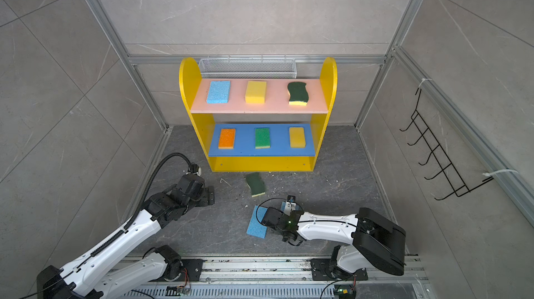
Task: Arrange cleaning sponges on a shelf
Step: Pick up the cleaning sponge from the bottom-center of the table.
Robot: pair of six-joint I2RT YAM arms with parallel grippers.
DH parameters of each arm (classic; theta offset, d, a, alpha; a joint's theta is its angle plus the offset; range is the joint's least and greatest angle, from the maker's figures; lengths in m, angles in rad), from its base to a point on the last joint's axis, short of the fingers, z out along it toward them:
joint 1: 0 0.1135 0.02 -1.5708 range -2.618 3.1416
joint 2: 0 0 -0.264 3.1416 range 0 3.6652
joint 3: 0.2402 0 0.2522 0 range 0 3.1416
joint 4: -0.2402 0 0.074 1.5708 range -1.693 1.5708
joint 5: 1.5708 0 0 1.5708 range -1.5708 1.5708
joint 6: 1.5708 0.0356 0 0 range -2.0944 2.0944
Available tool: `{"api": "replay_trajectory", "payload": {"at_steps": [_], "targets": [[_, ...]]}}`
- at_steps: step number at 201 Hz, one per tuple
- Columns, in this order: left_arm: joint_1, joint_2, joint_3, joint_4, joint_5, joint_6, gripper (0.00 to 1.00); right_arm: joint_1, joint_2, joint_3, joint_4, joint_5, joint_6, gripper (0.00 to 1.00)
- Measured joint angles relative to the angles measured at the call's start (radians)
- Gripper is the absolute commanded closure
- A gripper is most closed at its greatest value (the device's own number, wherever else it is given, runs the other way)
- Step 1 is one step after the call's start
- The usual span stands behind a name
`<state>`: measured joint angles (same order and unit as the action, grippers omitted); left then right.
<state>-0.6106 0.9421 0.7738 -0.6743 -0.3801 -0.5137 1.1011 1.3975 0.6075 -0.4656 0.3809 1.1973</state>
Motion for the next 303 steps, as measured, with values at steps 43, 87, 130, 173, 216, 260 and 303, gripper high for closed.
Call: {"api": "replay_trajectory", "payload": {"at_steps": [43,87,130,173,216,260,303], "targets": [[0.000,-0.046,-0.009,-0.001,0.025,-0.030,0.09,0.000,-0.006,-0.010,0.027,0.007,-0.081,0.17],[0.000,-0.109,-0.013,-0.018,0.044,-0.057,0.09,0.051,-0.006,-0.019,0.016,0.028,-0.085,0.09],[0.000,-0.138,-0.021,-0.021,0.074,-0.067,0.09,0.168,0.029,-0.014,0.002,0.102,-0.043,0.07],[0.000,-0.147,-0.040,-0.025,0.085,-0.066,0.09,0.189,0.057,0.005,-0.009,0.137,0.008,0.06],[0.000,-0.144,-0.050,-0.013,0.096,-0.066,0.09,0.174,0.037,-0.020,-0.028,0.163,0.054,0.03],[0.000,-0.126,-0.058,0.003,0.103,-0.063,0.09,0.121,-0.009,-0.068,-0.011,0.174,0.060,0.06],[0.000,-0.112,-0.058,0.010,0.122,-0.062,0.09,0.105,-0.059,-0.111,-0.007,0.186,0.048,0.04]]}}
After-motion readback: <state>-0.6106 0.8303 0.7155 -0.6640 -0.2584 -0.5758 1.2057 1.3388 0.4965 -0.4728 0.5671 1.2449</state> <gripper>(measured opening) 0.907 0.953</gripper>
